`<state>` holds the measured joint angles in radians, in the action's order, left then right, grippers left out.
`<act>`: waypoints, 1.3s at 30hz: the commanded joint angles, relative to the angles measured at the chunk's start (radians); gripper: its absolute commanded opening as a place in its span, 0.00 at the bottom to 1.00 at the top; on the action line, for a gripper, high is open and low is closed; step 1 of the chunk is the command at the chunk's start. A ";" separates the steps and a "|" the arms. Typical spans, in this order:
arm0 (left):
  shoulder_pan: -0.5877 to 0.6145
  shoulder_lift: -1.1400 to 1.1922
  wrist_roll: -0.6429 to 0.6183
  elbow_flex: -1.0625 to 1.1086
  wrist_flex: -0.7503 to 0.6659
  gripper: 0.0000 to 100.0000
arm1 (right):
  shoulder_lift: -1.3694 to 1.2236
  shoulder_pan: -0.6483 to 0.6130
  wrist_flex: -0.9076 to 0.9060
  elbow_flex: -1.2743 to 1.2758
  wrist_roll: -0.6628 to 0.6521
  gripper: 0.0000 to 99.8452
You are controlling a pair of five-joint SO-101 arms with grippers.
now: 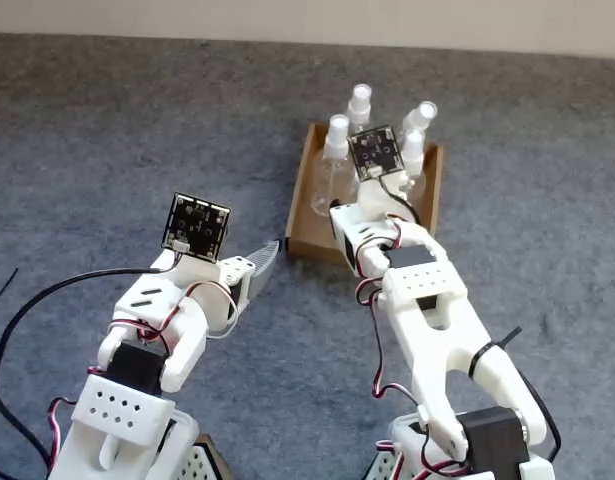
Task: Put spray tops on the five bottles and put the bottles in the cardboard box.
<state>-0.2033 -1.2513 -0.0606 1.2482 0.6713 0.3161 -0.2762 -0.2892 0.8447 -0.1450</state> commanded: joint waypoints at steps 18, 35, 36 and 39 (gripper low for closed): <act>0.008 -0.002 0.005 -0.007 -0.021 0.23 | 0.013 -0.002 -0.058 -0.002 0.005 0.28; 0.008 -0.002 0.005 -0.007 -0.021 0.23 | 0.013 0.002 -0.059 -0.005 0.003 0.28; 0.008 -0.002 0.005 -0.007 -0.021 0.23 | 0.015 0.004 -0.059 -0.005 0.002 0.28; 0.008 -0.002 0.005 -0.007 -0.021 0.23 | 0.059 0.005 -0.090 -0.004 0.000 0.28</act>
<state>-0.2033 -1.2513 -0.0606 1.2482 0.6713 0.3176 -0.2746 -0.3429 0.8493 -0.1450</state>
